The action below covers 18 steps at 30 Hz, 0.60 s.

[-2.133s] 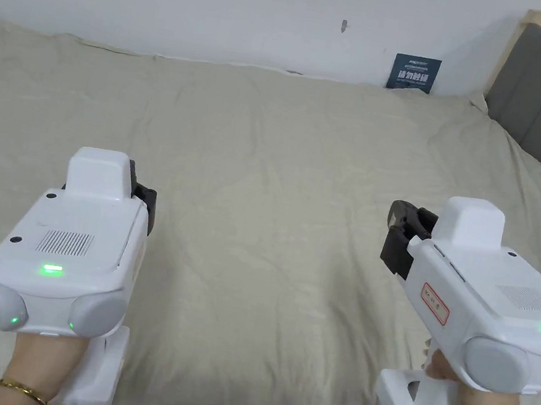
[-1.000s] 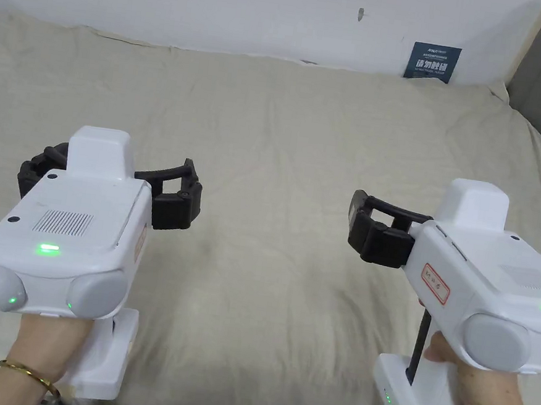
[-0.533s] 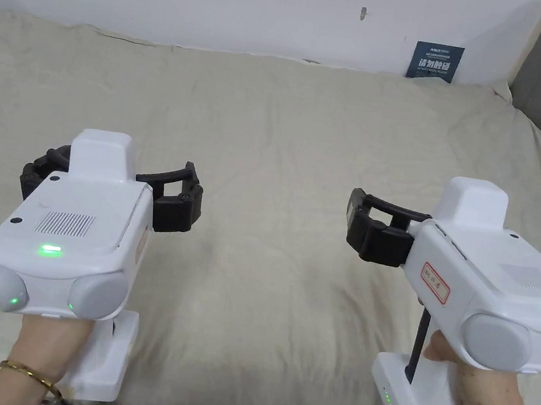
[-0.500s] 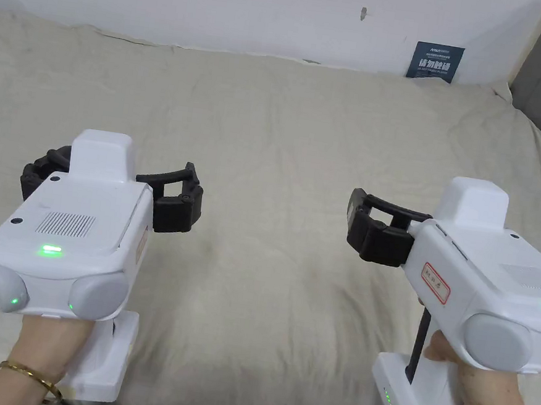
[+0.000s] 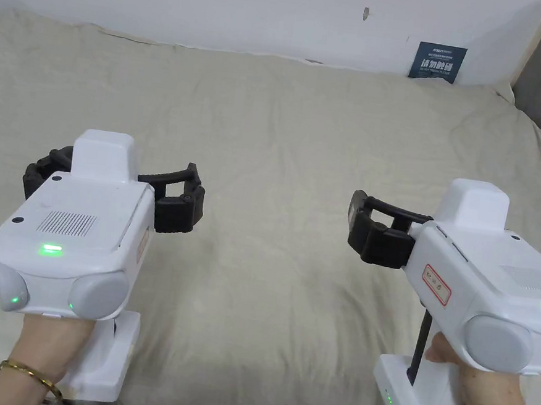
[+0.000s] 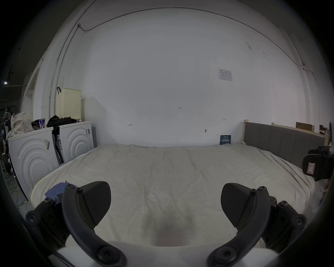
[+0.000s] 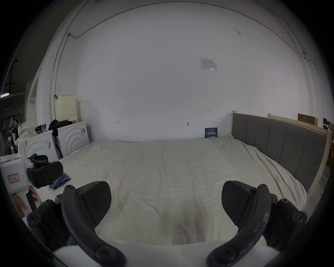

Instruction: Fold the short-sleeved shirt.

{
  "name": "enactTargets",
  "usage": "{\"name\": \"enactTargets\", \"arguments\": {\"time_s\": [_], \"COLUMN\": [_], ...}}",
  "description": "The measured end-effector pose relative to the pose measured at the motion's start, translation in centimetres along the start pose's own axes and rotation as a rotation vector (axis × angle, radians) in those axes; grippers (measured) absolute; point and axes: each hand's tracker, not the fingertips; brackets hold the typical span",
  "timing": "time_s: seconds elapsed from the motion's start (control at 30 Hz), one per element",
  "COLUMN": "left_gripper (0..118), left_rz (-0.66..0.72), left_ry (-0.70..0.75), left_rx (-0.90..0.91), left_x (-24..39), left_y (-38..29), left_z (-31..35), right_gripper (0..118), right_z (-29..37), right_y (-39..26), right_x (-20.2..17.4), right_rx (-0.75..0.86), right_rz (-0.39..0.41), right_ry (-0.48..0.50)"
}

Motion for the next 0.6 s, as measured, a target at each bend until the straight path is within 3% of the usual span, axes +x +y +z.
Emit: {"name": "enactTargets", "arguments": {"time_s": [0.6], "left_gripper": [118], "left_rz": [0.008], "left_ry": [0.005], "left_rx": [0.003], "left_x": [-0.1], "left_y": [0.03], "left_z": [-0.02], "right_gripper": [118], "right_z": [-0.08], "right_y": [-0.18], "right_x": [-0.35], "right_rx": [-0.004], "right_rz": [0.015], "right_ry": [0.003]}}
